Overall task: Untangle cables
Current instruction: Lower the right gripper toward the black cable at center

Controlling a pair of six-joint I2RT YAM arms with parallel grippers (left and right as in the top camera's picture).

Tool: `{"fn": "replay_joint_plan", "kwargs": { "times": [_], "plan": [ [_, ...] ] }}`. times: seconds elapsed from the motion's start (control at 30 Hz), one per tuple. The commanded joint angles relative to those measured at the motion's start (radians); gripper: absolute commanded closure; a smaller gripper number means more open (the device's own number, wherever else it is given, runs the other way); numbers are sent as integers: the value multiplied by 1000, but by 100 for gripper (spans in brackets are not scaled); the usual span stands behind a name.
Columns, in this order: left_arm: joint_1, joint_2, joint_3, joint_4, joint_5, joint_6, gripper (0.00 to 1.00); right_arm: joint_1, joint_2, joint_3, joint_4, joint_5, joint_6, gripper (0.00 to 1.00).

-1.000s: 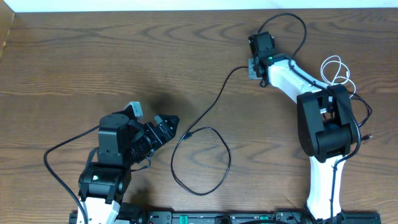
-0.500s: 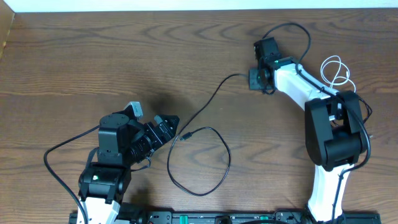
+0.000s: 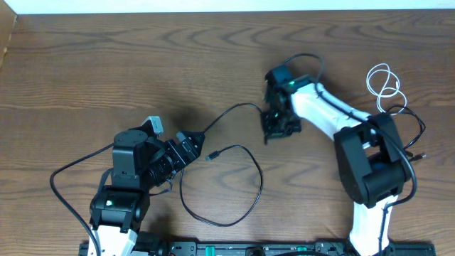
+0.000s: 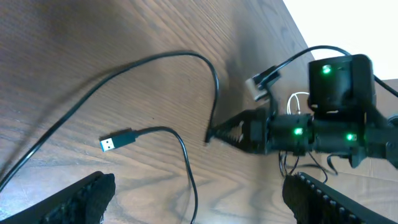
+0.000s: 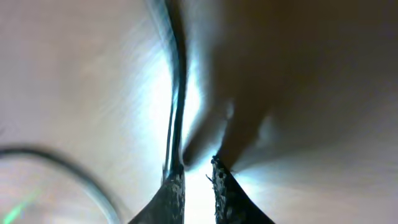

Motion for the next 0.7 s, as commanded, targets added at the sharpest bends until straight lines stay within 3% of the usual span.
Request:
{"fn": "replay_joint_plan", "kwargs": {
  "times": [0.0, 0.3, 0.33, 0.37, 0.4, 0.53, 0.67],
  "plan": [
    [4, -4, 18, -2, -9, 21, 8, 71, 128, -85, -21, -28, 14, 84],
    [4, -4, 18, -2, -9, 20, 8, 232, 128, -94, -53, -24, 13, 81],
    [4, -4, 18, -2, -9, 21, 8, 238, 128, -92, -70, -24, 14, 78],
    [4, -4, 18, -2, -9, 21, 8, 241, 127, -82, -98, -23, 14, 65],
    [4, -4, 18, -2, -9, 21, 8, 241, 127, -72, -122, -18, 14, 60],
    [4, -4, 18, -2, -9, 21, 8, 235, 118, 9, -234, 48, -25, 48],
    [4, -4, 18, -2, -10, 21, 8, 237, 117, 52, -255, -32, -156, 38]
  ]
}}
